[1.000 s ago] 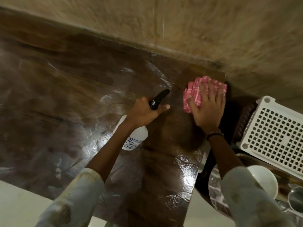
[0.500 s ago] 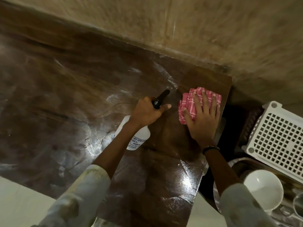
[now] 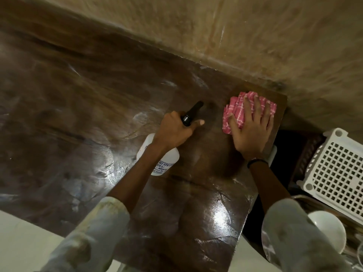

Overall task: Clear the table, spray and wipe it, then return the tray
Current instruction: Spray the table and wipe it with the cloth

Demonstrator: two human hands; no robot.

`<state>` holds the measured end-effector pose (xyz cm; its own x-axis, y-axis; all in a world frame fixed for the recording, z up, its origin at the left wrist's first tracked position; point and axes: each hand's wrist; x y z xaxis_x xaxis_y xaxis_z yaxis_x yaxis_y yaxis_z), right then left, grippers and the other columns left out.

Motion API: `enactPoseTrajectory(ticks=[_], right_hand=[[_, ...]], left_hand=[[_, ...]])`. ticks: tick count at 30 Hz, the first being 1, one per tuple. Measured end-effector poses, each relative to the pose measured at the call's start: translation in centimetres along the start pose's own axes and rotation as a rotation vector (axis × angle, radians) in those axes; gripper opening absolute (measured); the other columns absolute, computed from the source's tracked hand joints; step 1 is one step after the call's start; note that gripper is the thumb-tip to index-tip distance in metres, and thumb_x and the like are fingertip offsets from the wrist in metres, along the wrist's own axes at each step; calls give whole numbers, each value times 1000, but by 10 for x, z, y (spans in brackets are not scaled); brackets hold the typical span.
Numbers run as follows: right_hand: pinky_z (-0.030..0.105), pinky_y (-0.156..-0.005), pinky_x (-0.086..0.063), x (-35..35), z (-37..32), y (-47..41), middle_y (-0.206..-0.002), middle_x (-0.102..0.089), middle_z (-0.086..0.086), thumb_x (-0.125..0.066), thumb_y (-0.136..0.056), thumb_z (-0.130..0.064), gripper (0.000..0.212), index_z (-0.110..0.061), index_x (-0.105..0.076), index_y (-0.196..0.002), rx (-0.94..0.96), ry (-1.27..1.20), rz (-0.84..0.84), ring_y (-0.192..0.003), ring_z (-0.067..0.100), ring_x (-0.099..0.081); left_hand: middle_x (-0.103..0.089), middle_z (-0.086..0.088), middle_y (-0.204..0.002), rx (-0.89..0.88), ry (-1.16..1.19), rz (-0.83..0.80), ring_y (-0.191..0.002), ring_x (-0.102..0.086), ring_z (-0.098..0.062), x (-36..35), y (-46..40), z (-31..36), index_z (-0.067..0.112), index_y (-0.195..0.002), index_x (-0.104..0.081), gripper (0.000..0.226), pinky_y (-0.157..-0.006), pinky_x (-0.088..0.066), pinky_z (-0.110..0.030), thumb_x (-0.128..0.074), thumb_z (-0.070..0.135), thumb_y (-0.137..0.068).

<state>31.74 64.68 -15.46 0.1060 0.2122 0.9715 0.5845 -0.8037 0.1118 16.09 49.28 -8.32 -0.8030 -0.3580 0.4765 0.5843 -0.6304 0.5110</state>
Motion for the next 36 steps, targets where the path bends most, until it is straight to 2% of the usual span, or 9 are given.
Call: enactPoseTrajectory(ticks=[6,10,13,15,17,23,28,32,36], right_hand=[[54,-117,-7,-7,-61,-57,-160,-11,3,-32,-91,-63,70,-30,-16,-151,35,18,-56,-147,34,-6],[53,-117,-5,-13,-93,-37,-160,-14,3,-28,-92,-64,68,-29,-19,-150,250,23,-102,-147,32,-7],[49,-119,-4,-8,-63,-3,-159,-18,2,-24,-92,-65,67,-30,-22,-150,417,57,-127,-148,28,-5],[47,-119,-3,-5,-41,5,-158,-20,2,-24,-91,-67,69,-31,-24,-149,409,71,-128,-147,27,-7],[48,-119,-6,-3,-36,-6,-158,-22,3,-24,-90,-68,70,-30,-26,-149,336,71,-107,-147,27,-10],[52,-117,-10,-13,-92,-66,-159,-17,2,-32,-89,-66,70,-31,-20,-149,152,45,-52,-147,31,-11],[53,-118,-9,-21,-137,-62,-159,-18,4,-18,-90,-68,72,-29,-21,-150,303,87,-99,-146,32,-11],[50,-118,-8,-15,-108,-18,-159,-18,0,-20,-91,-68,69,-32,-21,-150,504,97,-148,-147,29,-7],[49,-118,-5,-9,-76,-24,-158,-21,3,-26,-90,-67,68,-31,-23,-149,385,90,-124,-147,28,-10]], left_hand=[[-57,0,-63,-41,15,-19,-59,-56,-14,32,6,-24,10,-86,-64,35,-60,-43,-24,-68,44,-80],[-55,2,-63,-23,30,-17,-60,-55,-13,41,9,-28,15,-73,-58,28,-60,-41,-21,-69,39,-80],[-66,-8,-73,-31,49,34,-68,-63,-18,40,9,-23,7,-79,-64,32,-63,-45,-23,-71,38,-79],[-70,-13,-80,-20,75,49,-72,-66,-21,42,7,-23,4,-84,-66,36,-64,-47,-24,-71,39,-79],[-66,-7,-71,-22,80,50,-63,-62,-13,46,6,-27,6,-83,-66,35,-57,-43,-14,-70,41,-79],[-56,4,-59,-36,114,62,-51,-53,-2,52,7,-36,13,-74,-61,32,-48,-36,-5,-70,43,-79],[-46,5,-53,-49,128,76,-47,-47,-5,54,7,-39,18,-66,-51,33,-45,-33,-7,-70,42,-78],[-47,5,-54,-50,122,67,-49,-47,-8,56,6,-40,12,-70,-54,36,-46,-34,-9,-70,44,-78],[-48,3,-53,-24,172,66,-50,-49,-10,60,5,-44,14,-69,-54,35,-52,-35,-18,-70,43,-79]])
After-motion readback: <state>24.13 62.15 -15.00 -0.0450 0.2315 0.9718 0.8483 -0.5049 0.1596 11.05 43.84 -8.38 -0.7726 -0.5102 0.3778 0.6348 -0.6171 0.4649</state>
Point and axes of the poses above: each hand's wrist, its own y-axis away from the middle knuckle, its own x-axis out of the back of the hand, z = x × y
